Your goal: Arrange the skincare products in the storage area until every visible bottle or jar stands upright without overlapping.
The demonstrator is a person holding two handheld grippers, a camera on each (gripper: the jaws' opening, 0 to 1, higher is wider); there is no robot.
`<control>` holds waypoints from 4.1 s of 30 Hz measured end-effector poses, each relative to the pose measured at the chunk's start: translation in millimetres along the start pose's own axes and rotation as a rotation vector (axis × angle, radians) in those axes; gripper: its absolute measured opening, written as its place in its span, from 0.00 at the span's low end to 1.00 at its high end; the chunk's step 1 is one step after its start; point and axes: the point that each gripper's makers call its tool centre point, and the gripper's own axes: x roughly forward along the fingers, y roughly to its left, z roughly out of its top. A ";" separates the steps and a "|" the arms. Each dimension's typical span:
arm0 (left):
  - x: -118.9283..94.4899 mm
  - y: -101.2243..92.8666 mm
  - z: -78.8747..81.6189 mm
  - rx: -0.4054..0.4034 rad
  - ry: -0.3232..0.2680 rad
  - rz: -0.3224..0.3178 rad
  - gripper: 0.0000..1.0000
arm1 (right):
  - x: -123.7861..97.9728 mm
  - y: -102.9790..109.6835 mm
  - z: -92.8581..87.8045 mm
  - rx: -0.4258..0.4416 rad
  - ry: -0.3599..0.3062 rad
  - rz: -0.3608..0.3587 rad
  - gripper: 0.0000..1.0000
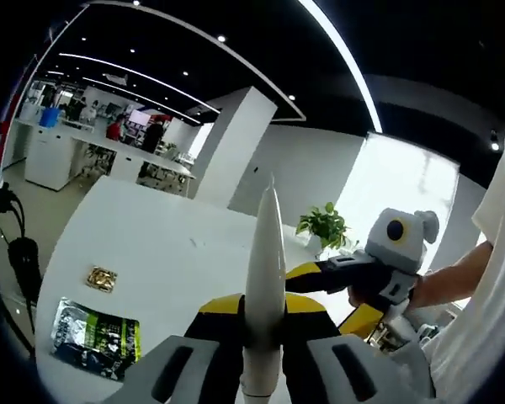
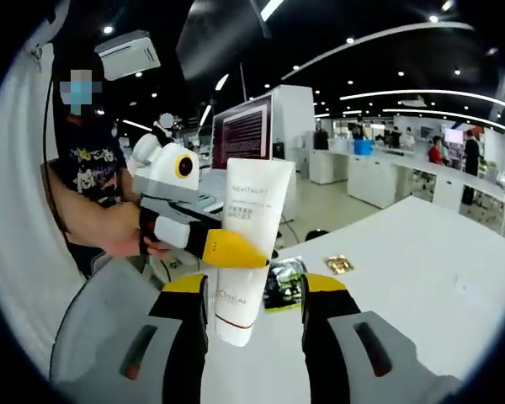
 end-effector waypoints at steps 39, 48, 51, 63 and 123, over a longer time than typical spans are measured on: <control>9.6 -58.1 -87.2 0.489 0.370 -0.257 0.17 | -23.5 59.9 -53.4 -0.417 0.693 0.472 0.08; 11.8 -50.2 -81.7 0.496 0.310 -0.167 0.20 | -16.2 53.8 -49.8 -0.450 0.748 0.455 0.05; 11.5 -43.6 -79.6 0.496 0.298 -0.111 0.23 | -12.9 49.1 -47.9 -0.473 0.769 0.455 0.05; -21.6 -2.8 -102.8 0.390 0.386 0.100 0.44 | -10.1 10.4 -43.5 -0.547 0.868 0.448 0.05; -42.9 30.4 -109.6 0.518 0.362 0.310 0.27 | -33.5 -230.1 -90.9 -0.228 1.117 0.076 0.06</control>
